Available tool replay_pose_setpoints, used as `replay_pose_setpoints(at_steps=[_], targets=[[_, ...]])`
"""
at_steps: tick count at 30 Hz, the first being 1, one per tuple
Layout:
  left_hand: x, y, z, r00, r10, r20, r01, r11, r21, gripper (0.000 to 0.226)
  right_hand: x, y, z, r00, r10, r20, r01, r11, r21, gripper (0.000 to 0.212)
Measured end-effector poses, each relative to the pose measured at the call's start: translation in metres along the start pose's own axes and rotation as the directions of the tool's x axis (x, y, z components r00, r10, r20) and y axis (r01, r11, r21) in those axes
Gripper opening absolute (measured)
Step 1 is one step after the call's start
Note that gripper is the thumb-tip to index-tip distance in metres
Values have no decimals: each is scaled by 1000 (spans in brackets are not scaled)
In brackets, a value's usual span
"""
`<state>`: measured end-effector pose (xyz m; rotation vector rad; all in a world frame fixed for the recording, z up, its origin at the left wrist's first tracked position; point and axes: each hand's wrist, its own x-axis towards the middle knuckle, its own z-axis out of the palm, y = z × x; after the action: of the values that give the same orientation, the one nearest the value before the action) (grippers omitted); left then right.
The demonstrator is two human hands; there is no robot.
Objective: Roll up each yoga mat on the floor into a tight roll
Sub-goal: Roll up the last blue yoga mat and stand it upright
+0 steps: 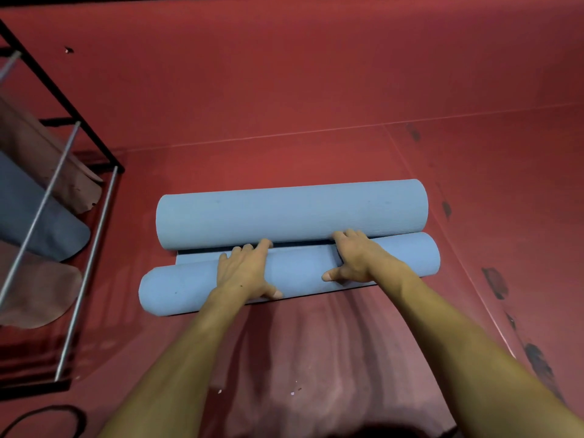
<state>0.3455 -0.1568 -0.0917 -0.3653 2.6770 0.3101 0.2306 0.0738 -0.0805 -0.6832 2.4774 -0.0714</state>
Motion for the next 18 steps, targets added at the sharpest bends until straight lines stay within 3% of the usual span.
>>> replay_pose_setpoints(at_steps=[3,7,9,12,16,18], targets=[[2,-5,-2,1000,-5,-2,5,998,-55,96,2,0,2,1000,-17,3,17,999,-45,97],[3,-9,-1,1000,-11,21,10,1000,10,98,6,-3,15,999,-16,37,22,986,-167,144],[2,-11,1,998,-24,54,22,999,31,108,8,-6,22,1000,8,2,-7,974,-227,153],[-1,-12,9,999,-43,-2,43,997,65,126,13,-12,25,998,36,-53,-48,968,-245,150],[-1,-12,15,991,-8,-136,22,995,101,124,17,-14,20,993,24,-119,-56,960,-276,144],[2,-16,13,987,-11,-162,23,997,68,121,19,-10,18,991,-19,-134,-14,970,-241,131]])
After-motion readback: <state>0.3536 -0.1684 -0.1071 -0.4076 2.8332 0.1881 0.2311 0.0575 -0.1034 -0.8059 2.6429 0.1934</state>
